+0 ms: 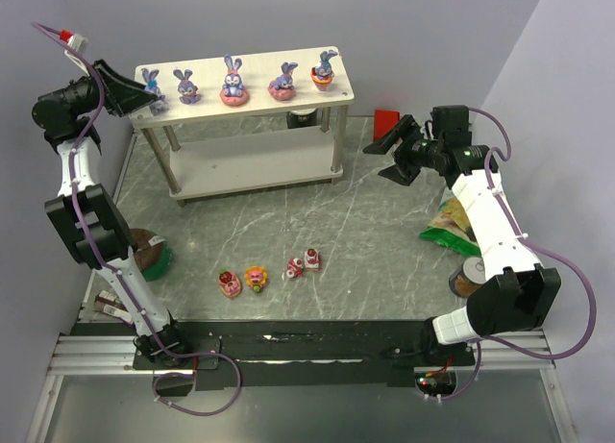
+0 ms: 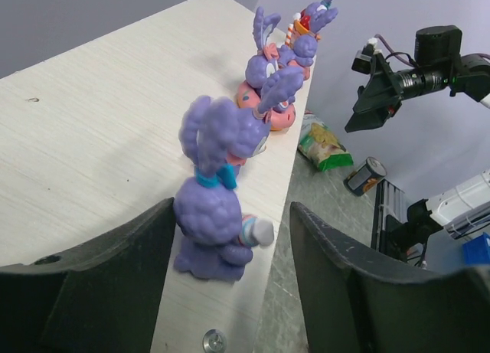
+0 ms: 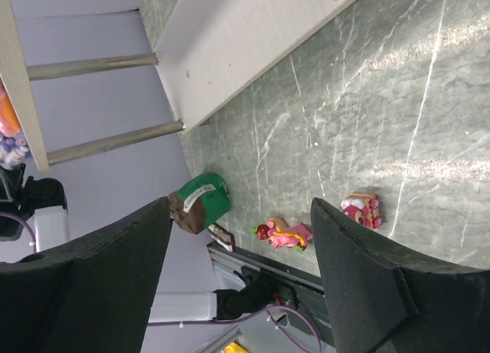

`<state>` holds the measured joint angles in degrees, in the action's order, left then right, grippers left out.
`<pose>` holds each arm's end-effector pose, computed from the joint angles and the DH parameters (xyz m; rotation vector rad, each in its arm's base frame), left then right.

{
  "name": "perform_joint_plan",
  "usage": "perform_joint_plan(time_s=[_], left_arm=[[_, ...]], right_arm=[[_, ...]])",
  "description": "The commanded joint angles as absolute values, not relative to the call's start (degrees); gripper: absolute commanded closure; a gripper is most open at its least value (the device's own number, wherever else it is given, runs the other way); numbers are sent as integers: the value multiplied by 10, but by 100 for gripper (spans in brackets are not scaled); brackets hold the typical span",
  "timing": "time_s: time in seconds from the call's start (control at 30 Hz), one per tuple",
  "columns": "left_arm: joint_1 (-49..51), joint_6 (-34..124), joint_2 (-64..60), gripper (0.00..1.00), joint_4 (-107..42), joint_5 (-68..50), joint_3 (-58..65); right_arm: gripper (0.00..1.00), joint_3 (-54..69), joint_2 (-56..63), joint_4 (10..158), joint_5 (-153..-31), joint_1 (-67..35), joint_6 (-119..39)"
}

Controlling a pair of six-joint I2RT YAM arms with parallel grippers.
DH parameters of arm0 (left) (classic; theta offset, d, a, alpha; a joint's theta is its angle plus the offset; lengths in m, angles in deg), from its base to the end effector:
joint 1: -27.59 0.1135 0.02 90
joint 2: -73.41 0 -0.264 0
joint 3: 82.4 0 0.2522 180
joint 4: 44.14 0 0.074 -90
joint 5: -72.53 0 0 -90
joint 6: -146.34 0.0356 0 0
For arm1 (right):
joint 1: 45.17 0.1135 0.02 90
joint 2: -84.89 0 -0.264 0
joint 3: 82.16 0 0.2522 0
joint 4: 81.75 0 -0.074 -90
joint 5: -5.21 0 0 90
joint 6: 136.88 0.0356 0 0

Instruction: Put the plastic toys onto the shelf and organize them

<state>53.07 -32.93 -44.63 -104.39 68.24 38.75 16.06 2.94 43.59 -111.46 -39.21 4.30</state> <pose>0.4037 0.1531 0.4287 0.5138 1.5528 -1.2211 0.3047 0.0479 0.3798 0.6569 2.2802 1.0359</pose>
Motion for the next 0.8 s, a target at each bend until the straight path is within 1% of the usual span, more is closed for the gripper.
perform_joint_plan(time_s=[0.0, 0.23, 0.53, 0.7, 0.77], left_arm=[[533, -328, -445, 33, -1090, 780, 406], [535, -329, -443, 29, -1090, 779, 406], [581, -330, -412, 24, -1098, 766, 386], [597, -325, -398, 25, -1092, 753, 372], [599, -349, -391, 26, -1118, 751, 370]], right_arm=[[20, 154, 32, 459, -1118, -393, 45], [20, 150, 35, 462, -1118, -392, 45], [20, 148, 32, 467, -1128, -392, 44], [20, 154, 26, 465, -1132, -391, 43], [20, 155, 26, 465, -1132, -389, 40]])
